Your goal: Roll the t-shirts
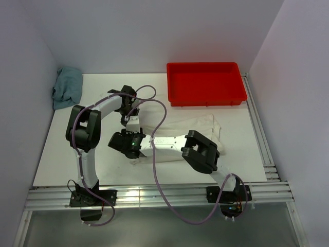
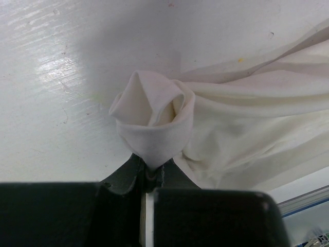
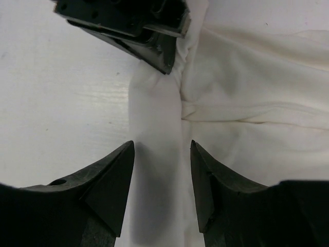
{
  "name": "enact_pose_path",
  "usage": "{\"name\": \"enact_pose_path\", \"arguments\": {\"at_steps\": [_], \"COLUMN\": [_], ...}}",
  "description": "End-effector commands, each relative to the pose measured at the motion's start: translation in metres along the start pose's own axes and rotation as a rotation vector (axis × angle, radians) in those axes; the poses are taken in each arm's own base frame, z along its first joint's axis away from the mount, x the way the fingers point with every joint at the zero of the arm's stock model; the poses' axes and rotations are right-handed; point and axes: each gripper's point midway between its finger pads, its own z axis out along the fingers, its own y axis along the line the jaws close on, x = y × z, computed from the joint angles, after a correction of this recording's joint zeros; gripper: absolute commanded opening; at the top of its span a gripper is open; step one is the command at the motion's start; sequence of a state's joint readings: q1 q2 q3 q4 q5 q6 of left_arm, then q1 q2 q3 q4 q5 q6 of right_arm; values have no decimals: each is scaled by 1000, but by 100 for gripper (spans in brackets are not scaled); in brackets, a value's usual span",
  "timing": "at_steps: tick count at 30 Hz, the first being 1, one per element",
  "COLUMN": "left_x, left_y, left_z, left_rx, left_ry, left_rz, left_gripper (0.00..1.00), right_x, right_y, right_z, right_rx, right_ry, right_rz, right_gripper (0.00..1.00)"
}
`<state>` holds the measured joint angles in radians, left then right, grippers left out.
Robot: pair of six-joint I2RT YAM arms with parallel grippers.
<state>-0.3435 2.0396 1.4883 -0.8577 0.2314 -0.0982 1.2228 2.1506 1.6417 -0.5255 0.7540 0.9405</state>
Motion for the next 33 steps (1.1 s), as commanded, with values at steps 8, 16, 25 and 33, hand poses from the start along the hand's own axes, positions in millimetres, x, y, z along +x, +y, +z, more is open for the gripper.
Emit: {"name": "enact_pose_path", "arguments": {"at_steps": [8, 16, 25, 33], "left_x": [-25, -25, -34, -58], "left_y": [4, 4, 8, -2], "left_z": [1, -1, -11, -43], "left_rx": [-11, -10, -3, 76], "left_ry": [-78, -78, -97, -164], "left_rz": [19, 21, 27, 57], "left_gripper": [7, 11, 40, 66], "right_x": [1, 18, 26, 23], "right_y": [20, 15, -8, 5], "right_z": [11, 23, 15, 3], "right_rx": [10, 82, 157, -14], "right_ry": [-73, -39, 10, 29], "right_rz": [-10, -40, -39, 90], "right_gripper": [54, 48, 33, 25]}}
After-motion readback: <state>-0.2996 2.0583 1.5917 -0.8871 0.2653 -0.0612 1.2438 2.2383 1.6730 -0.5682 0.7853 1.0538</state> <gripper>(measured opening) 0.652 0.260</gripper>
